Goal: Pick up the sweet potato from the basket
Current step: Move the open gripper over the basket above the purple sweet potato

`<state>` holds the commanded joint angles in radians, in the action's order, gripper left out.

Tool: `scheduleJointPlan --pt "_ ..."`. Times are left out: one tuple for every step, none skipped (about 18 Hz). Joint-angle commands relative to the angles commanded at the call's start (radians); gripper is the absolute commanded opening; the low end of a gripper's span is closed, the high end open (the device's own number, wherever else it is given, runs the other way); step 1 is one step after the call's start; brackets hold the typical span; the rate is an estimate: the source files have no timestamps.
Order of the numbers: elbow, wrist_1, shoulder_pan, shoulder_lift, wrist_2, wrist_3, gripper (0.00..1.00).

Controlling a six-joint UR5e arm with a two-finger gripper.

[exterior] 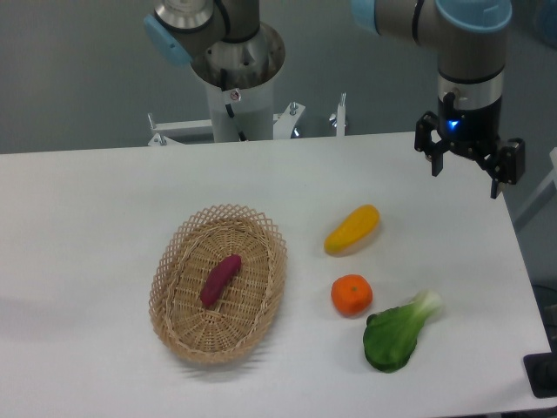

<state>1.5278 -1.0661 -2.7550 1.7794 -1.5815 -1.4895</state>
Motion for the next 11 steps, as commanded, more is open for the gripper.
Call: scheduleJointPlan --pt "0.009 0.003 0.000 0.000 0.000 -0.006 1.00" --pt "0.014 0.003 0.002 -0.002 0.000 0.000 1.00" --pt "0.020 0.002 0.005 -0.011 0.003 0.002 1.00" --pt "0.035 0.003 0.009 -0.015 0.002 0.002 1.00" --pt "0.055 0.005 0.015 -0.020 0.002 0.005 1.00" --pt "0.077 0.006 0.023 -0.034 0.002 0.005 1.00" --pt "0.104 0.015 0.031 -0.040 0.006 0.005 1.00" --pt "0.129 0.043 0.050 -0.040 0.017 0.014 1.00" --pt "0.152 0.087 0.064 -0.041 0.029 0.049 1.00" --pt "0.175 0.115 0.078 -0.041 0.035 0.122 1.00" --pt "0.193 0.126 0.093 -0.046 0.032 0.232 1.00"
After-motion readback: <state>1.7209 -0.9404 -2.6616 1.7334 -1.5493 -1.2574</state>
